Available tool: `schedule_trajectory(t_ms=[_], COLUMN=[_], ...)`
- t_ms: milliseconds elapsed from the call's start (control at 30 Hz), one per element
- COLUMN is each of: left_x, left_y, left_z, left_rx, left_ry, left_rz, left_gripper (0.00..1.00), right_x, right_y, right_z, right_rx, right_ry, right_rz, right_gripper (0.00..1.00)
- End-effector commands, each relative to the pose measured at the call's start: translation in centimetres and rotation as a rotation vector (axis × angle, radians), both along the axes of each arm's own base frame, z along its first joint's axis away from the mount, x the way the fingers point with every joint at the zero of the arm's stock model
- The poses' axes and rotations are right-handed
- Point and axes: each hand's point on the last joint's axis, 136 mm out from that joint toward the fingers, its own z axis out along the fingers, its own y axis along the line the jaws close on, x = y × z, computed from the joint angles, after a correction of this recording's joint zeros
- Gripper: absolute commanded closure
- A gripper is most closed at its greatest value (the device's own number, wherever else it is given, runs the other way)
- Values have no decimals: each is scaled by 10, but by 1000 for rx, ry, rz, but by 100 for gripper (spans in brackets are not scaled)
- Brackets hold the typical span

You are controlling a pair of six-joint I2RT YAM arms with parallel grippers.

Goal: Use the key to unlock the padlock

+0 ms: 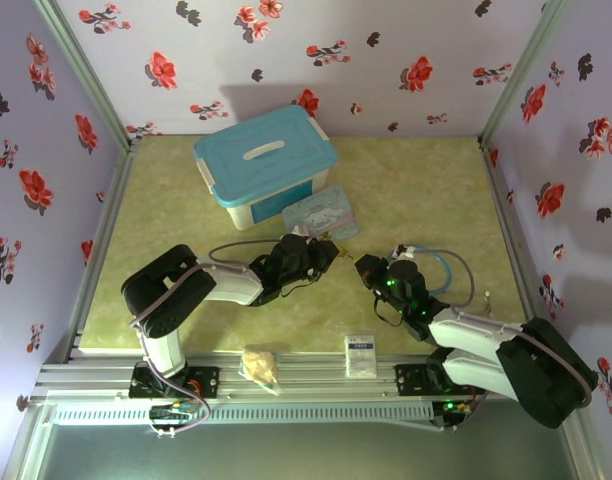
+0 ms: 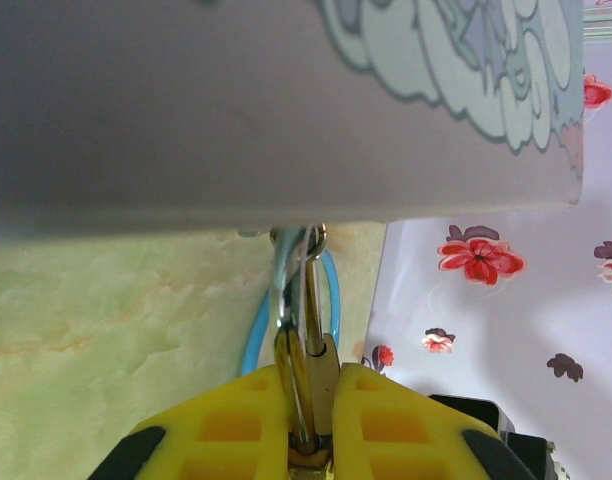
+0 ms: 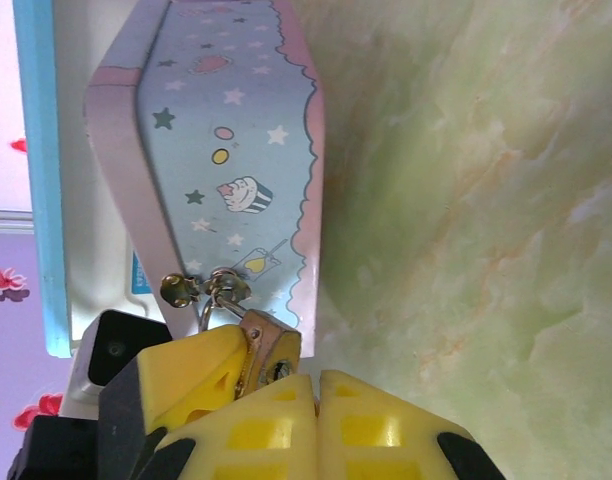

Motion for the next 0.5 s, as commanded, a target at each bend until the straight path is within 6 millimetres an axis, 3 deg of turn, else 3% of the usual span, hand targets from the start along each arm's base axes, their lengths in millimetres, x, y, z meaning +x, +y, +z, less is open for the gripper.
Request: schedule_trajectory(t_ms=[0, 467], left_x=[10, 10], left_y=[-13, -19], left_z=[39, 30], left_rx=[-102, -119], left_ry=[-75, -48], left_rz=[6, -1], left_gripper=[100, 100], right_x=[7, 14], right_y=[1, 6], right_z=[6, 9], right_rx=[0, 1], right_ry=[-34, -57], right_rz=[-18, -27], right_gripper=[100, 100])
